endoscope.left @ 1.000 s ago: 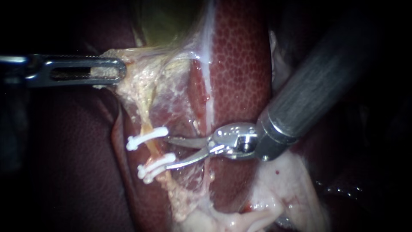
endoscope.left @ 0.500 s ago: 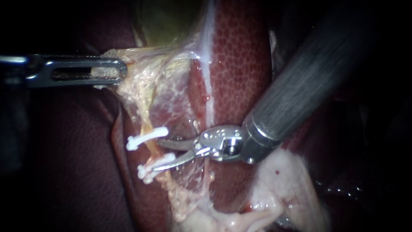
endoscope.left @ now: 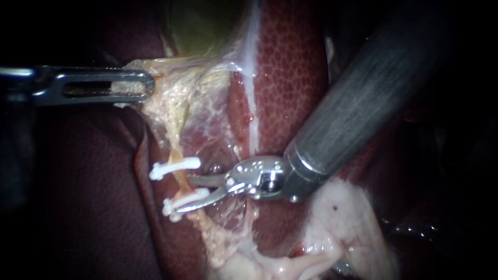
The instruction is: Go to the cutting position left tube
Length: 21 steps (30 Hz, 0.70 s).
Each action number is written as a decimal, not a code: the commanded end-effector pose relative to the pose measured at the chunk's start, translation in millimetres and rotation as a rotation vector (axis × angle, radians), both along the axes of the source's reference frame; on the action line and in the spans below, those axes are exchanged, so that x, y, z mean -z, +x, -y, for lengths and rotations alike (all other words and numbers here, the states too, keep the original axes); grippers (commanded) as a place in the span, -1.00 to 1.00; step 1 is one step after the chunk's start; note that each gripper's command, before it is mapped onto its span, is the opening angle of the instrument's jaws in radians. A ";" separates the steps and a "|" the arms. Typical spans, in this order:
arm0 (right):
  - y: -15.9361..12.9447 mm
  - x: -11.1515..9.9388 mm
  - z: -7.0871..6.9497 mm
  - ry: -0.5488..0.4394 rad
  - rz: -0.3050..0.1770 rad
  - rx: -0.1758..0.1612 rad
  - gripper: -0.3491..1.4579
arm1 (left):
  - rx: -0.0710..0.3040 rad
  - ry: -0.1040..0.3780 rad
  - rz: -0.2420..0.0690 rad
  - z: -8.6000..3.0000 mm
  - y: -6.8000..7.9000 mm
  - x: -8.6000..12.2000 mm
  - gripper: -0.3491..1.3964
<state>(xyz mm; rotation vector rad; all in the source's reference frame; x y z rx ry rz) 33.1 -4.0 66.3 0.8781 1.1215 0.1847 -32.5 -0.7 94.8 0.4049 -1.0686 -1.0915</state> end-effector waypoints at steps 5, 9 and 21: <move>0.7 -0.1 -0.1 -0.001 -0.023 0.031 0.68 | 0.000 0.000 0.000 0.0 0.0 0.0 -1.00; 1.0 -0.1 -0.1 0.004 -0.028 0.042 0.66 | 0.000 0.000 0.000 0.0 -0.1 0.0 -1.00; 2.7 -0.6 -0.1 0.010 -0.020 0.035 0.66 | 0.003 -0.001 -0.002 0.0 -0.5 -0.1 -1.00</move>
